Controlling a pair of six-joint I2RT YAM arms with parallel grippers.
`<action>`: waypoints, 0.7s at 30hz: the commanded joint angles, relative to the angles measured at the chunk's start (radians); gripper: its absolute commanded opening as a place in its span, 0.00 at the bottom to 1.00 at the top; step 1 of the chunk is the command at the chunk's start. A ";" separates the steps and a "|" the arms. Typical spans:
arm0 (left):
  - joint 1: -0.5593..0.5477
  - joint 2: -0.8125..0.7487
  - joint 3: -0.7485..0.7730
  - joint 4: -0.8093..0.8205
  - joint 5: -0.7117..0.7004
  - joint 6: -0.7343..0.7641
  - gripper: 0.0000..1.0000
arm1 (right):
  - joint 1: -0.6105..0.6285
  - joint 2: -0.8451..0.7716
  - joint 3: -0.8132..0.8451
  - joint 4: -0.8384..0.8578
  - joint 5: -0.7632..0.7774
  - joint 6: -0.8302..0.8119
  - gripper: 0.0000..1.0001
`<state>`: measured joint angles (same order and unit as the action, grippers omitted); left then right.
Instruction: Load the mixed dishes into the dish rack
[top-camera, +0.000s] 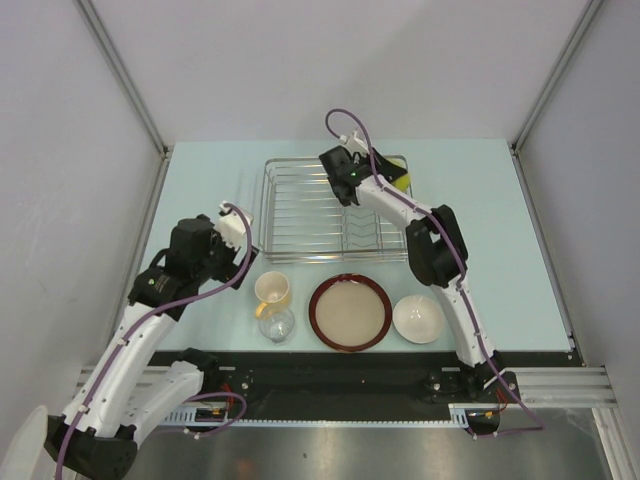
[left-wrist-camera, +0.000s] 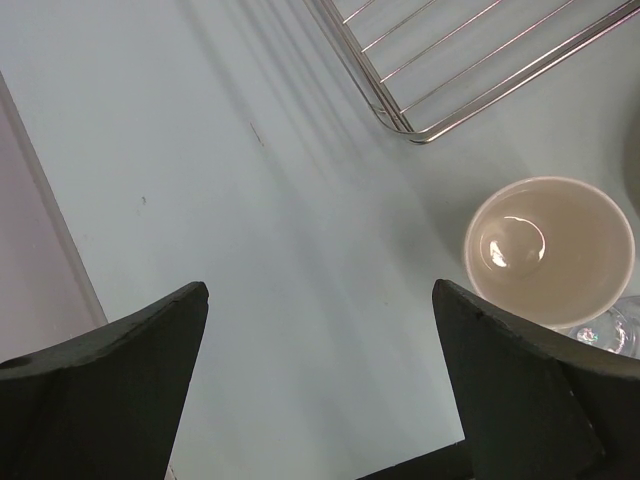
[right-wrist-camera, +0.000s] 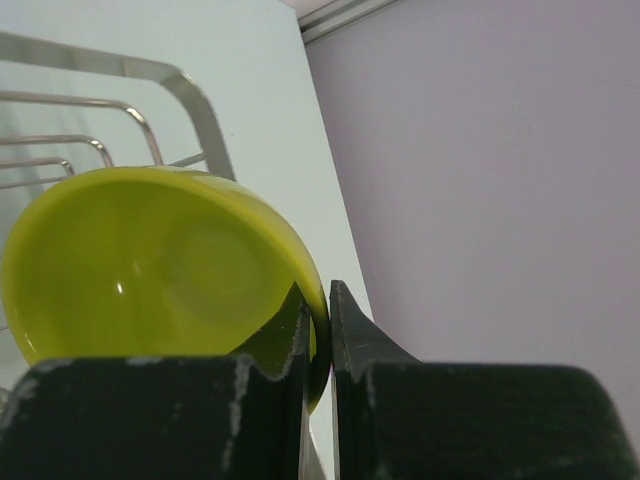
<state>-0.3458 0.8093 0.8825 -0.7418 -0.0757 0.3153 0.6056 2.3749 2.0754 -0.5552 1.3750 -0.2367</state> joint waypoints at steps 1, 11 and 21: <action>0.011 -0.006 0.009 0.025 -0.006 0.002 1.00 | -0.001 0.040 0.005 0.028 0.003 0.039 0.00; 0.016 -0.001 0.012 0.025 -0.004 0.013 1.00 | 0.011 0.081 0.052 -0.049 -0.053 0.117 0.25; 0.018 -0.001 0.042 0.010 -0.002 0.013 1.00 | 0.046 -0.025 0.130 -0.161 -0.063 0.161 0.74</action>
<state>-0.3367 0.8116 0.8825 -0.7429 -0.0757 0.3161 0.6209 2.4477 2.1170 -0.6556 1.2995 -0.1184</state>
